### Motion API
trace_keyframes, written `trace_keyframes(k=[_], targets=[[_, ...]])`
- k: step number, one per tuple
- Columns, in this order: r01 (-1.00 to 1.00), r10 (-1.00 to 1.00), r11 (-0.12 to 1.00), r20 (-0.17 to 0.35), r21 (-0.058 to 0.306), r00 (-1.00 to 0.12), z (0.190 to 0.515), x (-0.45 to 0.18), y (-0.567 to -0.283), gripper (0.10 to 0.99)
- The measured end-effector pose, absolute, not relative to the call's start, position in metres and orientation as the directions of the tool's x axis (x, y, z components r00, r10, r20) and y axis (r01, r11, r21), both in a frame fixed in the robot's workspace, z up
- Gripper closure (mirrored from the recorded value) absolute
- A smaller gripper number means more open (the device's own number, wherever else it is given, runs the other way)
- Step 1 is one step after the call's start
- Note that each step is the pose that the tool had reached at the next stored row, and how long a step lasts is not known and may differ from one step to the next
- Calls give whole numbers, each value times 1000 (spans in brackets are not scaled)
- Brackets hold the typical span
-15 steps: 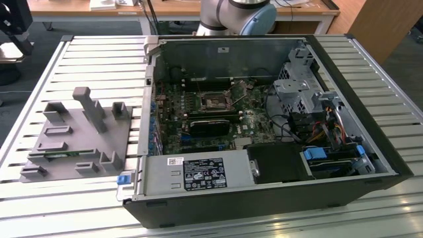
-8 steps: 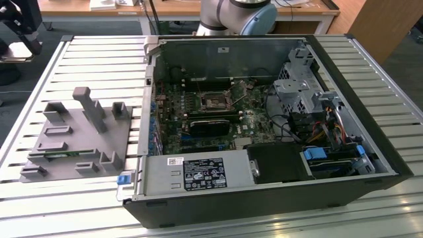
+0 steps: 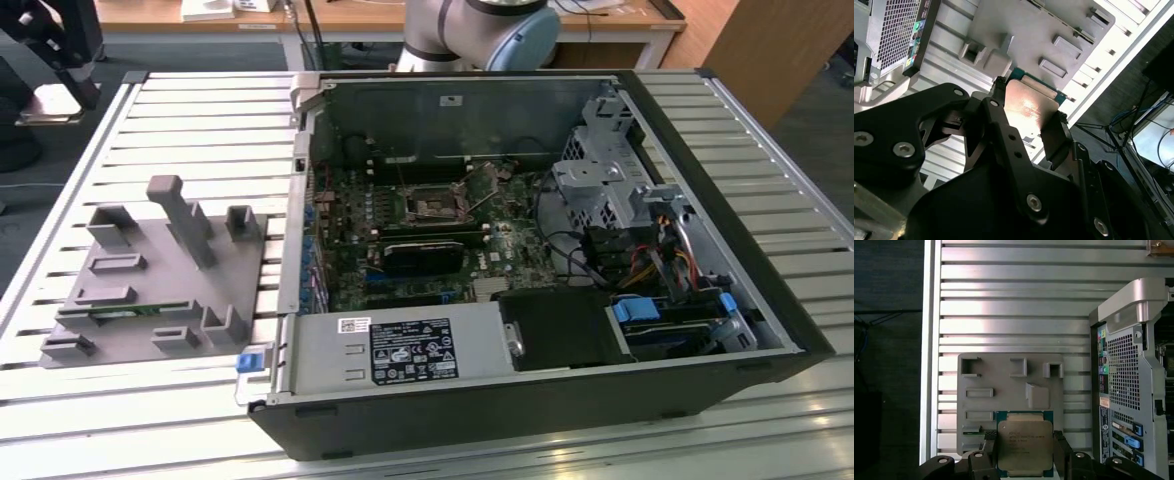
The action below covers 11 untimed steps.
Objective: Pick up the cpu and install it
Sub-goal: 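Pick up the cpu and move it towards the insertion slot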
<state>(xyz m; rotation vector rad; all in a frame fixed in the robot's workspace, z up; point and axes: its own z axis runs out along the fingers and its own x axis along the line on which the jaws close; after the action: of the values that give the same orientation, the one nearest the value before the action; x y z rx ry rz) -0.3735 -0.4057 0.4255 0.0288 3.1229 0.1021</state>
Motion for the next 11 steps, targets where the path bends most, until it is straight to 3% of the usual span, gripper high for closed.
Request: trace_keyframes(k=[11], targets=[[18,19,998,-16,66,-1000,425,-362,-405,553]])
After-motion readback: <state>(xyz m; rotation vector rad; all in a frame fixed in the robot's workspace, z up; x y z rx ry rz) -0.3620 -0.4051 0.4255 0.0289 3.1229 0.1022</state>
